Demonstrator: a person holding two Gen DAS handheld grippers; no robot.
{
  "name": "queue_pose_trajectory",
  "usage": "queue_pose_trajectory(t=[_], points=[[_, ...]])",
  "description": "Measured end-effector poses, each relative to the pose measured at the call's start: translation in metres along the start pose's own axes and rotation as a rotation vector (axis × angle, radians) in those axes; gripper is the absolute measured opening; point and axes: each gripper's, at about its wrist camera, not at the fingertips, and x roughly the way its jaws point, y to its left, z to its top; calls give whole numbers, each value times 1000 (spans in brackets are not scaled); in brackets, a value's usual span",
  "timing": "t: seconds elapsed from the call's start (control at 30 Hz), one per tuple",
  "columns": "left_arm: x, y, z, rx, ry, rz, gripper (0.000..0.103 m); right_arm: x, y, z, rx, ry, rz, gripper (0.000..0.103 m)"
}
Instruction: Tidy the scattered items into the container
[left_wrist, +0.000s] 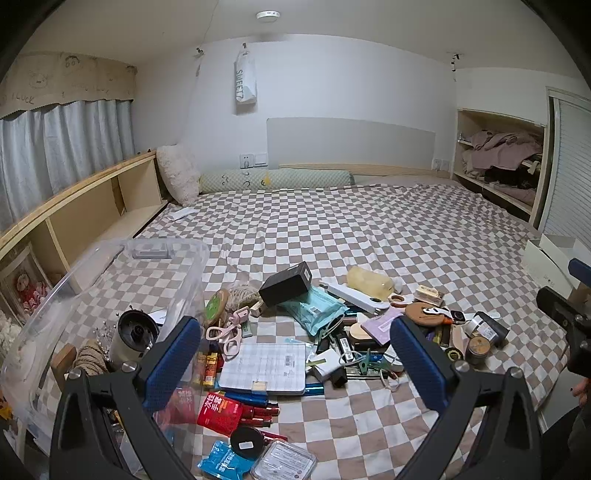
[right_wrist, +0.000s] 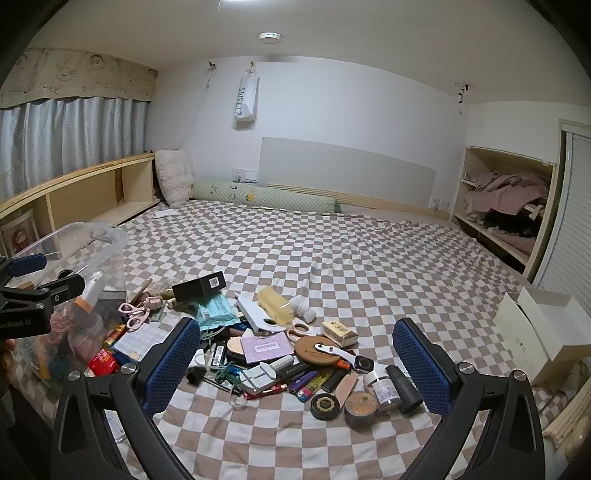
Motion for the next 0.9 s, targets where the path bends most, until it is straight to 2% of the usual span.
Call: queue_pose_trajectory(t=[0.1,0.43,0.57,0.7,0.9], points=[[-2,1,0,16,-30,7,103,1,0,0,2,-1,-1,103],[-3,2,1,23,-11,13,103,-2,0,0,25,-10,7,103],[-6,0,0,34,-36,25,103,-3,4,-1,7,-23,16,103],[-8,2,1,21,-39,9,103,-6,7,-1,-12,-54,18,103],[-9,7,3,5,-37,-3,103,-4,9,0,-19,-53,28,103]])
